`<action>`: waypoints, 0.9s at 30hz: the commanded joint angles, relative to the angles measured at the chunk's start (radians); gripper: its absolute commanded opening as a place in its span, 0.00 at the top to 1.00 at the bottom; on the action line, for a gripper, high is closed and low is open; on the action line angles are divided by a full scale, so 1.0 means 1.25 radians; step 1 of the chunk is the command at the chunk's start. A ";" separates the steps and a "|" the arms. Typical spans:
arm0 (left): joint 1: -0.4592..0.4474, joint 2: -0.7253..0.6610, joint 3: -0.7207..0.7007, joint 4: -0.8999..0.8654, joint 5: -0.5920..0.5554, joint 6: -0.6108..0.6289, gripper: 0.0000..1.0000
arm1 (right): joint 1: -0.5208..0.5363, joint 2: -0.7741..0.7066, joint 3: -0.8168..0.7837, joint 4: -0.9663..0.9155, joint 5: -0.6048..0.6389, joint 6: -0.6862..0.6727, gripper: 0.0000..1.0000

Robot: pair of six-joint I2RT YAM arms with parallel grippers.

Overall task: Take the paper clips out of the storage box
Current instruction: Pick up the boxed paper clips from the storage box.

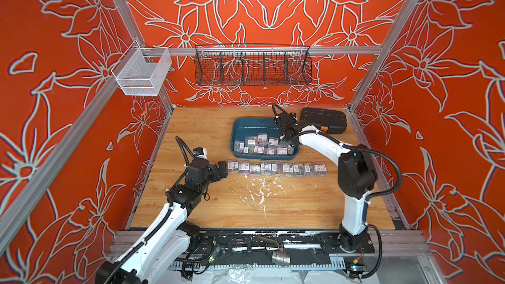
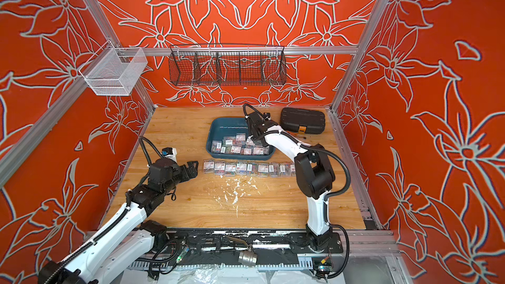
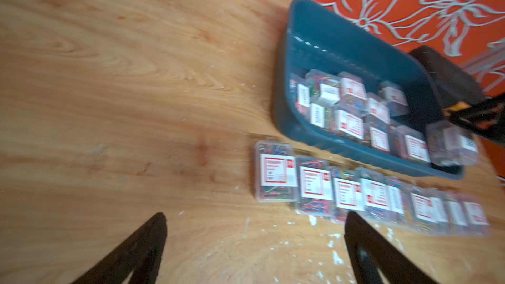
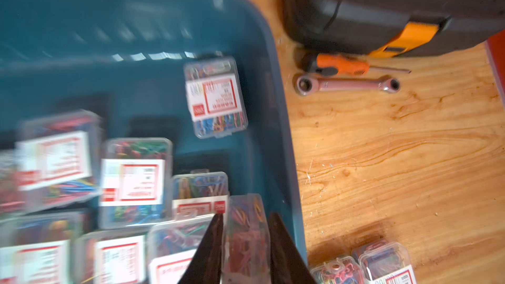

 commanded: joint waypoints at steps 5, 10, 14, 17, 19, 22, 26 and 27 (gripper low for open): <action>-0.092 0.046 0.058 0.165 0.210 0.055 0.01 | 0.023 -0.138 -0.093 0.083 -0.035 0.074 0.84; -0.221 0.176 0.119 0.257 0.187 0.109 0.01 | 0.046 -0.210 -0.141 0.121 -0.046 0.095 0.84; -0.281 0.340 0.209 0.292 0.174 0.132 0.02 | 0.063 -0.246 -0.158 0.124 -0.054 0.107 0.84; -0.328 0.447 0.280 0.301 0.130 0.157 0.06 | 0.068 -0.273 -0.187 0.145 -0.067 0.121 0.84; -0.366 0.497 0.302 0.333 0.067 0.182 0.08 | 0.069 -0.288 -0.204 0.158 -0.078 0.132 0.84; -0.411 0.541 0.285 0.439 -0.019 0.214 0.09 | 0.070 -0.299 -0.208 0.161 -0.089 0.143 0.84; -0.433 0.579 0.253 0.565 -0.041 0.241 0.11 | 0.070 -0.307 -0.215 0.166 -0.114 0.166 0.84; -0.442 0.592 0.249 0.592 -0.045 0.255 0.11 | 0.071 -0.311 -0.222 0.173 -0.127 0.172 0.84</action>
